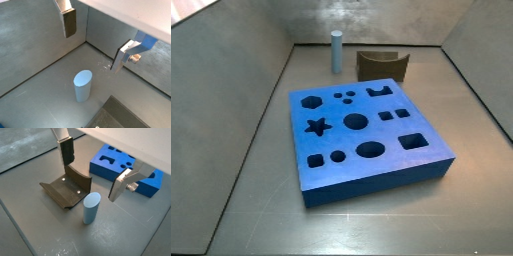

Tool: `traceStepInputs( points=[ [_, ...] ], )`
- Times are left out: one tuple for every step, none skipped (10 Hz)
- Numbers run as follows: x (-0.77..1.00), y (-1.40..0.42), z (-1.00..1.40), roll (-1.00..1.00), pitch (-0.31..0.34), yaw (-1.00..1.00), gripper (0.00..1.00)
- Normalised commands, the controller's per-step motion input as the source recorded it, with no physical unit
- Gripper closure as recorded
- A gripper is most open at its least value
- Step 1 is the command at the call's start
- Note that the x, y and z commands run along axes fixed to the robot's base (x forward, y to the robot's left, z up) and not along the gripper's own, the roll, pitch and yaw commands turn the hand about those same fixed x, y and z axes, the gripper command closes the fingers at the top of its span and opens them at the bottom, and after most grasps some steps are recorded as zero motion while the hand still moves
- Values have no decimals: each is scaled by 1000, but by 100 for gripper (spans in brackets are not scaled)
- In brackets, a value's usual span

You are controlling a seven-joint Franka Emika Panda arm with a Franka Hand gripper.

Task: Pick up the oval object. Move up. Move to above the board. Insert the oval object.
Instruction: Pick up the oval object.

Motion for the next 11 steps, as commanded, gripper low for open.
traceStepInputs(
  points=[
    [0, -74, -69, 0, 0, 0, 0],
    [71, 0, -734, -69, -219, -211, 0],
    [69, 6, -860, -27, -183, -77, 0],
    [223, 54, -989, -11, -113, 0, 0],
    [291, 17, -1000, -20, -83, 0, 0],
    [266, 0, -980, -53, -93, -3, 0],
    [183, 0, -966, -50, -99, -46, 0],
    [0, 0, -983, 0, -144, -80, 0],
    [-103, 0, -457, -120, -270, -54, 0],
    [0, 0, 0, -19, 0, 0, 0],
    [-291, -120, -277, 6, -90, -123, 0]
  ],
)
